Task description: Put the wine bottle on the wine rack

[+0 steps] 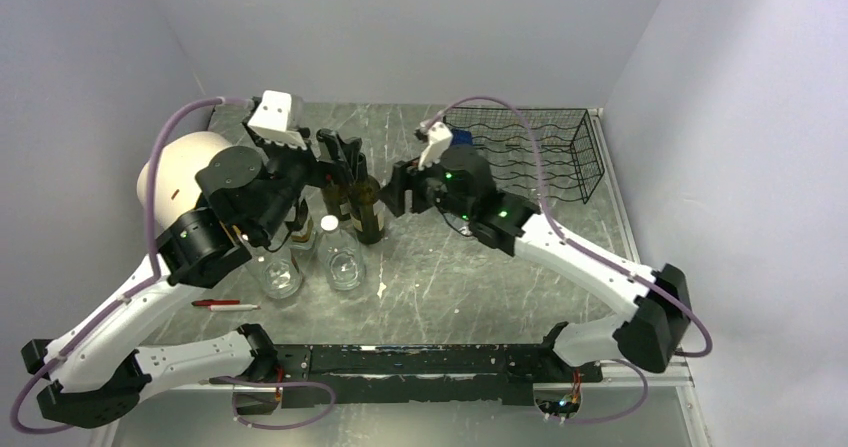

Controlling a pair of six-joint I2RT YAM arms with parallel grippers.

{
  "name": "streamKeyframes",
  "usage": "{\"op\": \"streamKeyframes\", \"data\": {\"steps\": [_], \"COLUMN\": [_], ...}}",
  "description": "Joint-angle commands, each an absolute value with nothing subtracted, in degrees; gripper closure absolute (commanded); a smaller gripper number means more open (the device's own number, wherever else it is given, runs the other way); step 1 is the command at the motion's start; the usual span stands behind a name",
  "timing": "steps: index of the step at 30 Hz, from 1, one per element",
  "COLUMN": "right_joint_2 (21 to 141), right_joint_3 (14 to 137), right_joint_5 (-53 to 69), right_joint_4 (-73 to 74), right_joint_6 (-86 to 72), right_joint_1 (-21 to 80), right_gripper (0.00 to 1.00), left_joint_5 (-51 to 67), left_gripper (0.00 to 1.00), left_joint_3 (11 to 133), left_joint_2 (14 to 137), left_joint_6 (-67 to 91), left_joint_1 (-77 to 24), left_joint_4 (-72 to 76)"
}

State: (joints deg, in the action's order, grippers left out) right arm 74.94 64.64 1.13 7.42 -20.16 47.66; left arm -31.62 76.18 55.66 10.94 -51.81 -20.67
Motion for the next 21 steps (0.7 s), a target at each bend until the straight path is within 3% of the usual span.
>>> {"op": "streamKeyframes", "data": {"steps": [1,10,21], "right_joint_2": [79.81,90.49,93.69], "right_joint_3": [67.94,74.75,77.09], "right_joint_5": [-2.64,-6.75,2.04], "right_joint_4": [-1.65,-3.74,-3.50], "right_joint_6": [-15.62,-10.34,-1.92], "right_joint_1": [50.79,51.22,51.33], "right_gripper": [0.29,0.29,0.38], "left_joint_5": [-32.96,-33.52,-39.73], "left_gripper": [0.01,0.01,0.01], "left_joint_3": [78.38,77.81,74.63], "left_joint_2": [54.01,52.01,51.24], "left_joint_6": [10.98,16.23,19.30], "left_joint_1": [-51.70,-51.68,-51.68], "left_joint_4": [-19.80,-24.61,-25.37]}}
